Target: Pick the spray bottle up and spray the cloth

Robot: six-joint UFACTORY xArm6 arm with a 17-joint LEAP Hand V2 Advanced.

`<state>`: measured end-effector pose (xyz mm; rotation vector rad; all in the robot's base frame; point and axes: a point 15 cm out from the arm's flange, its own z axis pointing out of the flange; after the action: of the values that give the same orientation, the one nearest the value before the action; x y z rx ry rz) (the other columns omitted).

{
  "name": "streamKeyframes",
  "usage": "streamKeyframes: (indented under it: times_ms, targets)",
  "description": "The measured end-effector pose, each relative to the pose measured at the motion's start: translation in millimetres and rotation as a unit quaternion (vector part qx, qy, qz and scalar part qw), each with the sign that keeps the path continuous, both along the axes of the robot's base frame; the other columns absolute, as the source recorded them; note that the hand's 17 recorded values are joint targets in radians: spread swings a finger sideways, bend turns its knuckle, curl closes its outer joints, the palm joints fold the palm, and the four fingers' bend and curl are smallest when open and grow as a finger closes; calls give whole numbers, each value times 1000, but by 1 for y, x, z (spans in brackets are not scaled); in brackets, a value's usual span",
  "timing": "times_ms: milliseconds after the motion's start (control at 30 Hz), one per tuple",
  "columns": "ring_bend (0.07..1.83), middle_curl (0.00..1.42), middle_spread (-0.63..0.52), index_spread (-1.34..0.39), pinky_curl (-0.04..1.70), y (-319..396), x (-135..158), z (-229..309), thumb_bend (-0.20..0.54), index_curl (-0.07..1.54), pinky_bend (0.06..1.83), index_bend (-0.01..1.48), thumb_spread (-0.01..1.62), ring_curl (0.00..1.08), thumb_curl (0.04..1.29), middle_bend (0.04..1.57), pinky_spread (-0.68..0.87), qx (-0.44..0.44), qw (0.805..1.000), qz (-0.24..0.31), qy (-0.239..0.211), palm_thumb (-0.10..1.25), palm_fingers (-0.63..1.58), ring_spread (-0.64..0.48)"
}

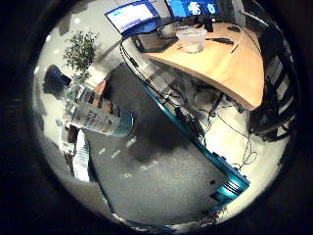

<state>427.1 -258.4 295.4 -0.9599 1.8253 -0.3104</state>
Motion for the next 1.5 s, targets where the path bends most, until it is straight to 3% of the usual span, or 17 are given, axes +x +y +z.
streamKeyframes:
  times_ms: [233,433,800,933,1133,1233,1500]
  targets:
    - [1167,864,-352,-484,652,-4,-6,-4,-3,791,1099,661,1253,666,306,848,-358,2,1000,-6,-4,939,994,-306]
    - [1349,1053,-363,-482,916,-3,-8,-2,-4,1009,1247,925,1315,833,323,1072,-306,8,1000,-1,-9,993,816,-324]
    - [1454,1143,-332,-418,1203,-4,-14,3,-9,1097,1308,1102,1366,966,351,1234,-256,18,1000,4,-18,997,698,-325]
    - [1455,1142,-320,-393,1256,-3,-14,4,-22,1083,1297,1122,1334,982,355,1243,-239,19,1000,8,-20,901,685,-323]
    - [1449,1113,-301,-369,1294,7,-14,9,-31,1012,1249,1026,1279,977,339,1239,-237,27,999,27,-28,676,628,-312]
    - [1446,1073,-286,-363,1288,7,-14,9,-23,962,1215,888,1266,948,332,1238,-244,25,999,29,-27,624,595,-306]
    - [1376,929,-256,-370,1096,8,-15,8,-16,845,1136,428,1234,779,336,1057,-344,20,999,32,-26,593,586,-248]
